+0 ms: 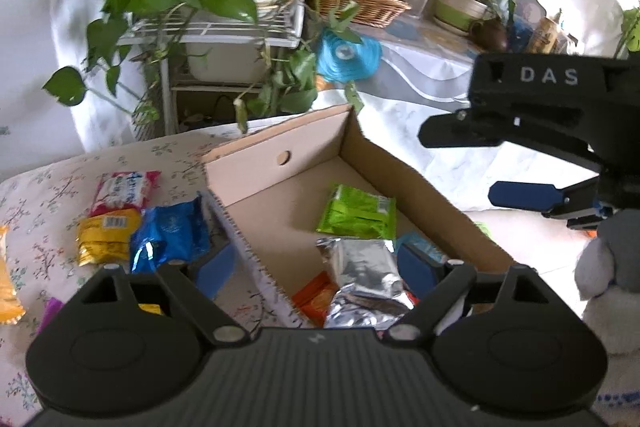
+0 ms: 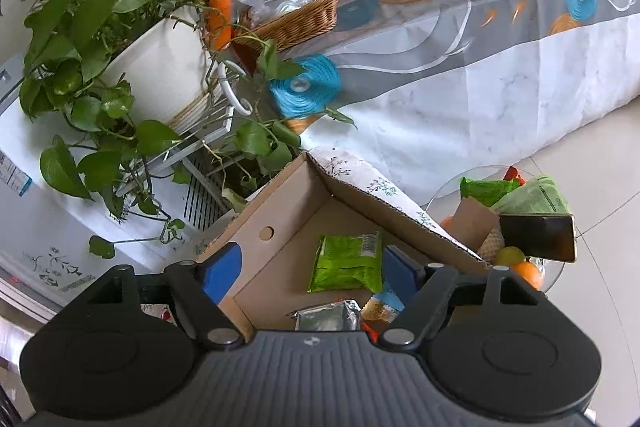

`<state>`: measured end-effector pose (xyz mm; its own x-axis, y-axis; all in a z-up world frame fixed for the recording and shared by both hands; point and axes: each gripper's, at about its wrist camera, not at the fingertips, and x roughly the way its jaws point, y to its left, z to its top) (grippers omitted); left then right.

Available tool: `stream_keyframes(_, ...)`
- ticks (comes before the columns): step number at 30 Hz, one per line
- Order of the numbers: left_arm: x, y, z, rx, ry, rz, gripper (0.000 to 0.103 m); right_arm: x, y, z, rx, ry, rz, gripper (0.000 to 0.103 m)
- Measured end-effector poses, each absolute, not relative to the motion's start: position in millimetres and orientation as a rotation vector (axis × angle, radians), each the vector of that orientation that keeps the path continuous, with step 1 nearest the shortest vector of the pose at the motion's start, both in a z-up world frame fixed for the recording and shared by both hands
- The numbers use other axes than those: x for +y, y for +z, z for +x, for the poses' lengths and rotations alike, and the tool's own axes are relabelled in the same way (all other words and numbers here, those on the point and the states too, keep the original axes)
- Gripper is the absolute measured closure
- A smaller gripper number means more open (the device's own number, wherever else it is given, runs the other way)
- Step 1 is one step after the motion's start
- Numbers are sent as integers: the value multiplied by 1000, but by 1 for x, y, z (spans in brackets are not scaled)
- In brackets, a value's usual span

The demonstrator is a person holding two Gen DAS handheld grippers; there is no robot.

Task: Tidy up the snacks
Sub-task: 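Open both tools to drop the silver foil and green packs into the box, then move left tool to the long yellow pack while right tool approaches the purple pack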

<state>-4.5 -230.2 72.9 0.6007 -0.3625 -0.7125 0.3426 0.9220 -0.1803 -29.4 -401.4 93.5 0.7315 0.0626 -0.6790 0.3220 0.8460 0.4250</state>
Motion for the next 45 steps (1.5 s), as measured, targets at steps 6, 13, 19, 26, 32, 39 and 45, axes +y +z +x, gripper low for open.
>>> stream_keyframes(6,-204,74,-5,835,-377,-37,14,-393,93,-26,758,-121,527,19)
stream_keyframes(13,-172,76,-2,843,-338,-52,14,-379,92,-22,767,-89,483,19)
stream_keyframes(19,-139,80,-3,841,-309,-48,13,-360,93,-21,759,-39,405,18)
stream_keyframes(26,-89,79,-1,853,-240,-61,12,-337,91,-17,764,53,344,17)
stream_keyframes(32,-50,73,3,867,-174,-69,11,-315,86,-17,772,124,294,17)
stream_keyframes(39,-2,56,11,909,-79,-132,11,-278,78,-18,782,252,196,17)
stream_keyframes(45,34,40,21,935,9,-177,10,-240,66,-20,800,377,87,17)
